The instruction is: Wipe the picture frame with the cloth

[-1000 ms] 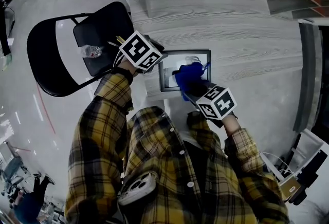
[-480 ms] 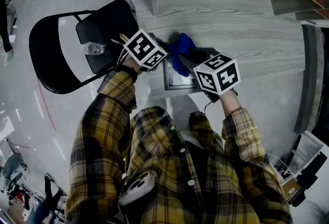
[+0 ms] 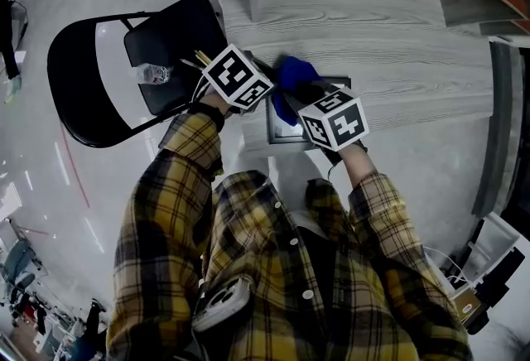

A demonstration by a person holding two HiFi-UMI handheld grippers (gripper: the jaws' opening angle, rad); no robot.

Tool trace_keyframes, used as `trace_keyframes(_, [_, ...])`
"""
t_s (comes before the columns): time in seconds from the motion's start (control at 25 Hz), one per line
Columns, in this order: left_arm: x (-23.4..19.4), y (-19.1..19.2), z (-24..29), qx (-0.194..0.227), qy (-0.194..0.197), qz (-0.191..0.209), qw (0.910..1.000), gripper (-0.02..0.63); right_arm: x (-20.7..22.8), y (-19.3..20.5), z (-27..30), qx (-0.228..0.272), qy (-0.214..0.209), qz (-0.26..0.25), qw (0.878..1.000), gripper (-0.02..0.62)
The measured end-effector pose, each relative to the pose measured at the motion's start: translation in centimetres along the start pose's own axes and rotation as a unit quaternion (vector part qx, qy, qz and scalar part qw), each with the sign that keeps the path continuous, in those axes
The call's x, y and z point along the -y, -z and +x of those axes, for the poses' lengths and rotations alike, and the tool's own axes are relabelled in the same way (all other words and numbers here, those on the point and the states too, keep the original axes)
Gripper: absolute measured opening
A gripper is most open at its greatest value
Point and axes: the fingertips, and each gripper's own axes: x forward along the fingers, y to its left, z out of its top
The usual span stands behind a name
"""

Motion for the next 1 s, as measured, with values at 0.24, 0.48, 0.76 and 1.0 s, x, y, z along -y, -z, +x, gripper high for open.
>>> trace_keyframes(0.24, [0.0,0.0,-0.2,-0.002,0.002,0.000,1.0000,0.101,-2.8,1.6,0.8,-0.018,-0.026,0.002,0.999,0.052])
trace_keyframes(0.48, [0.2,0.0,-0.3,-0.004,0.004,-0.002,1.0000,0.100,-5.3,4.0,0.1,-0.076,-0.082,-0.005,0.994,0.052])
trace_keyframes(0.76, [0.3,-0.1,-0.2,-0.002,0.005,-0.003,1.0000,0.100,-8.1,7.0,-1.4,-0.098,-0.125,0.006,0.987,0.052])
trace_keyframes(1.0, [0.1,0.0,-0.2,0.000,0.005,-0.003,1.0000,0.100,-9.5,8.7,-1.9,-0.089,-0.141,0.024,0.986,0.052])
